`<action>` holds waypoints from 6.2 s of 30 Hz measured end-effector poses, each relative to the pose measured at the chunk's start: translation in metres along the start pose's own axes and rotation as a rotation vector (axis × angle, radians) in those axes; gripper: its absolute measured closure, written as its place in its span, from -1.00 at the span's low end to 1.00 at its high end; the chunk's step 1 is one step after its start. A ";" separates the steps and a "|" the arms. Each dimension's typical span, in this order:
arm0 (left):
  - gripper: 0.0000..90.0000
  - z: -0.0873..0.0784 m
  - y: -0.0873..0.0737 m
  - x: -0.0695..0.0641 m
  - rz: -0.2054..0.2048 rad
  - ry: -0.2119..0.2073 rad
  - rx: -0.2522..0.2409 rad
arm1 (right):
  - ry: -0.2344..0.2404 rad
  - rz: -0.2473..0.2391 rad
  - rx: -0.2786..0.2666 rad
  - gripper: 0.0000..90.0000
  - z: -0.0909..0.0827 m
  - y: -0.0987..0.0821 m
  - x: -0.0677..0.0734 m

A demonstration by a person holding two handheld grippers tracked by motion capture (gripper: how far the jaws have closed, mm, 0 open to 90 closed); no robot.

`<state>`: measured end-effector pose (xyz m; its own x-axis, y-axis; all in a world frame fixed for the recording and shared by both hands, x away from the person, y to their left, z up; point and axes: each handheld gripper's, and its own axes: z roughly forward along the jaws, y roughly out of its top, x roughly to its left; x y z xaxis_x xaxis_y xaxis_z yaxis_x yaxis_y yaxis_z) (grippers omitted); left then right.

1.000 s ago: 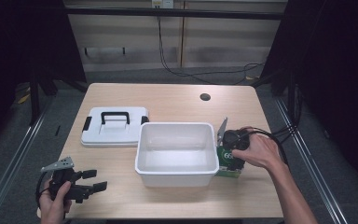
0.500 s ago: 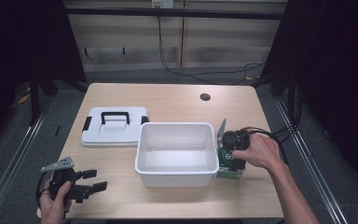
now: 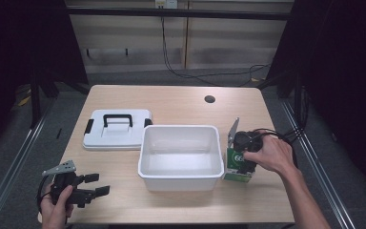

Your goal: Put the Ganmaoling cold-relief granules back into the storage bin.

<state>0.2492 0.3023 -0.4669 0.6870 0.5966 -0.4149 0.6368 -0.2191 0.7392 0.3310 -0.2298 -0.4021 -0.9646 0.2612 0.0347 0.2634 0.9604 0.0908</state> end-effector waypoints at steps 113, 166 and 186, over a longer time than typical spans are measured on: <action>-0.64 -0.002 0.000 -0.001 0.011 -0.014 -0.003 | -0.086 -0.089 -0.371 -0.63 -0.142 0.044 0.012; -0.64 -0.001 0.000 -0.001 0.011 -0.018 -0.001 | -0.023 -0.161 -0.082 -0.64 -0.057 0.114 0.007; -0.64 -0.001 0.000 -0.001 0.011 -0.017 -0.003 | 0.006 -0.174 -0.012 -0.65 -0.023 0.123 0.002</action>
<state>0.2477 0.3024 -0.4658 0.6997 0.5806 -0.4162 0.6285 -0.2233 0.7451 0.3617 -0.1129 -0.3674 -0.9957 0.0901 0.0232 0.0921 0.9899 0.1074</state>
